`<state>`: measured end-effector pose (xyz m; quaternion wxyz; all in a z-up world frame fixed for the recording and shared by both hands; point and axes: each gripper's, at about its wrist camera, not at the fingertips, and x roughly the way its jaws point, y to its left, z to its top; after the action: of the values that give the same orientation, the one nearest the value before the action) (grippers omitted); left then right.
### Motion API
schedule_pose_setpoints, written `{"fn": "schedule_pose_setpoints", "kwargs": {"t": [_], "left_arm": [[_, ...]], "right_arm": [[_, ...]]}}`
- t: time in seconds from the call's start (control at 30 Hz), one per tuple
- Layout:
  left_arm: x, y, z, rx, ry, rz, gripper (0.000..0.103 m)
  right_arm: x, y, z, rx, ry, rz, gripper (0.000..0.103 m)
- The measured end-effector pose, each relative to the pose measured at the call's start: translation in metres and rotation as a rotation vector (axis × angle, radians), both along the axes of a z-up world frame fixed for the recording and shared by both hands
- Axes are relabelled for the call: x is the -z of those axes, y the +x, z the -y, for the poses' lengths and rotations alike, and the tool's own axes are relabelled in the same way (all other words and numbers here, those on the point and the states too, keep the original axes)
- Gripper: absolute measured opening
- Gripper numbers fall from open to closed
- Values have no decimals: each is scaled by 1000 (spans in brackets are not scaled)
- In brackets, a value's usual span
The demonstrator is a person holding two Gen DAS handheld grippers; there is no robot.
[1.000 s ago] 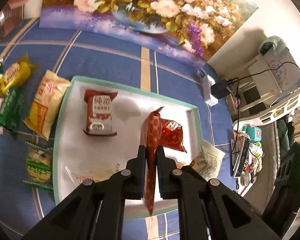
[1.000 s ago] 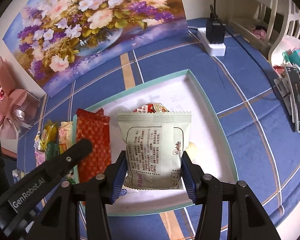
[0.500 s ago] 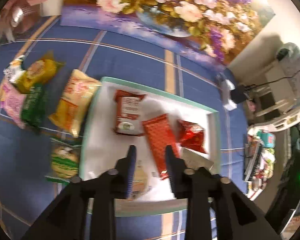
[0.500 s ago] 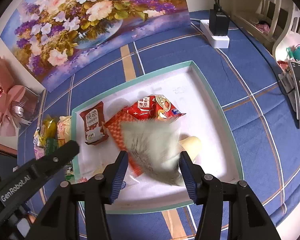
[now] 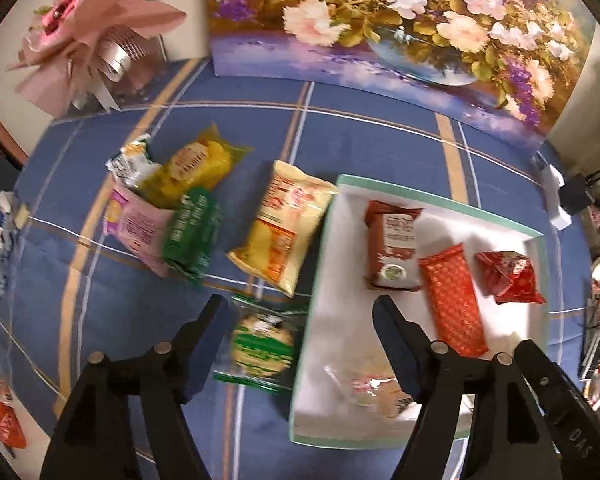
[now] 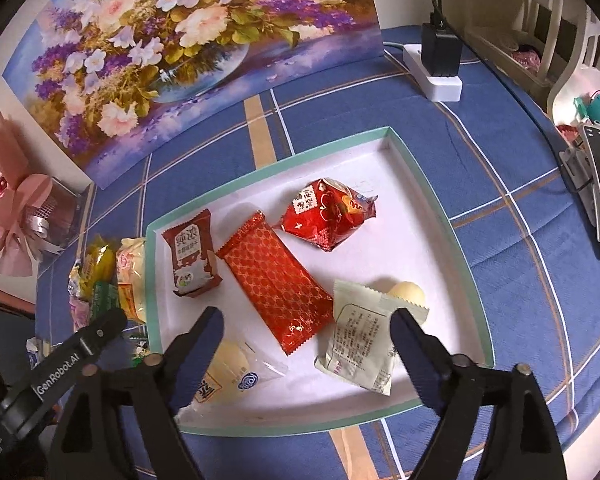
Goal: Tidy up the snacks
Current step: 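Lift both tools out of the tray back over the snack pile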
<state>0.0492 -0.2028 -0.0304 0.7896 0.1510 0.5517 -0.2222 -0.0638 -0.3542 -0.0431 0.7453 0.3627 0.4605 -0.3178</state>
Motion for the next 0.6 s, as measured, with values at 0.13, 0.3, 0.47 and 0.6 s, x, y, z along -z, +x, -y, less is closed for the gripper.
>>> {"fn": "schedule_pose_setpoints", "kwargs": {"t": [0.13, 0.3, 0.47, 0.6], "left_arm": [[-2, 3, -3, -10, 16, 37, 85], [-9, 6, -12, -22, 16, 85, 87], [-15, 17, -25, -59, -13, 117, 101], [-19, 30, -41, -100, -52, 106, 101]], "right_arm": [[0, 2, -2, -1, -11, 7, 98], [-4, 5, -5, -6, -29, 33, 103], [-8, 12, -11, -9, -60, 37, 103], [-8, 21, -17, -23, -51, 51, 103]]}}
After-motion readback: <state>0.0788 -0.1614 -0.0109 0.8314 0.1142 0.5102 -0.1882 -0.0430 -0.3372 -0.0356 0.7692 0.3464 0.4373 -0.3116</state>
